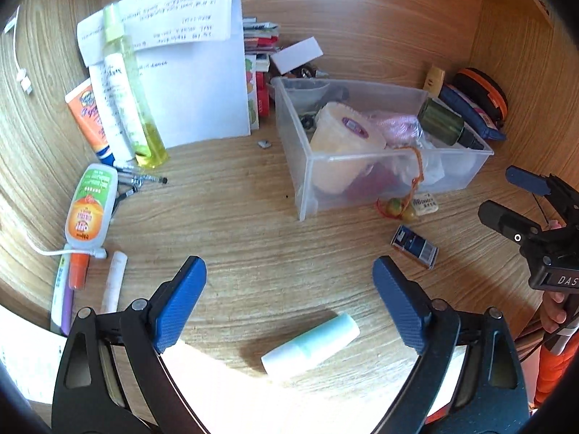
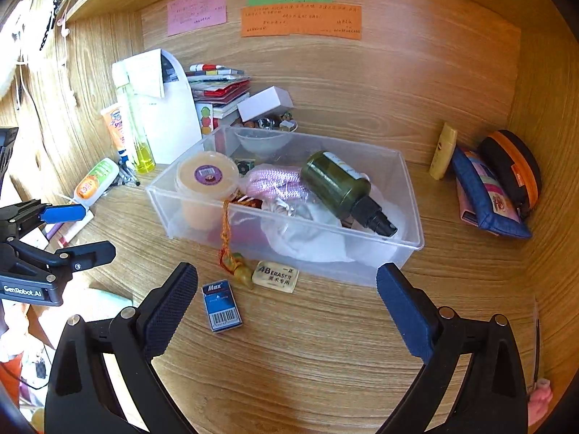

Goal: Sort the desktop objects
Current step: 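Grasp the teal roll-on bottle with the left tool while the right tool grasps the blue Max box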

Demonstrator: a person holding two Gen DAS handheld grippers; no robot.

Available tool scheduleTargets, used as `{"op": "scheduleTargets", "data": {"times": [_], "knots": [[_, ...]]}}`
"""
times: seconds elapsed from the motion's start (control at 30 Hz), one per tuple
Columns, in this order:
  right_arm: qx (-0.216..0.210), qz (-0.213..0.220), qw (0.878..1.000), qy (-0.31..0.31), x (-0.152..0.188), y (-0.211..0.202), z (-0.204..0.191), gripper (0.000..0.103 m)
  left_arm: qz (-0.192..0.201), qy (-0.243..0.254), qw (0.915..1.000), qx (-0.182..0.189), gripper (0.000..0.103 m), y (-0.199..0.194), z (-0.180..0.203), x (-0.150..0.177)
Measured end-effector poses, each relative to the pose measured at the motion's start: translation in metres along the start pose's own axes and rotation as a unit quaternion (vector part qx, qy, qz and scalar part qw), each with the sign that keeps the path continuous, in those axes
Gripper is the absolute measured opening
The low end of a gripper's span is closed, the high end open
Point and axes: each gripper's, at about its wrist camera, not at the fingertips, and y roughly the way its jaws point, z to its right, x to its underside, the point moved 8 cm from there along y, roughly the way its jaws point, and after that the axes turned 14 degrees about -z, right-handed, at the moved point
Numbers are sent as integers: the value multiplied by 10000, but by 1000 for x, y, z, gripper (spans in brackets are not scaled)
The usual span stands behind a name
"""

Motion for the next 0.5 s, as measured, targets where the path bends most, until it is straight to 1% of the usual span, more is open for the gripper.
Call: {"op": "scheduleTargets", "data": {"times": [0.1, 0.2, 0.37, 0.43, 0.5], "knots": [[58, -108, 9999, -71, 7, 8, -3, 99, -169, -218, 9996, -9, 94, 6, -7, 15], [63, -178, 9997, -152, 12, 13, -5, 99, -235, -459, 9987, -17, 94, 6, -10, 28], [-13, -278, 9993, -245, 16, 21, -7, 99, -372, -729, 9966, -35, 94, 5, -6, 47], [-59, -304, 9991, -278, 17, 23, -7, 99, -477, -838, 9953, -30, 94, 9, -4, 53], [-83, -314, 9990, -317, 18, 24, -8, 99, -630, -975, 9932, 60, 94, 15, -1, 61]]}}
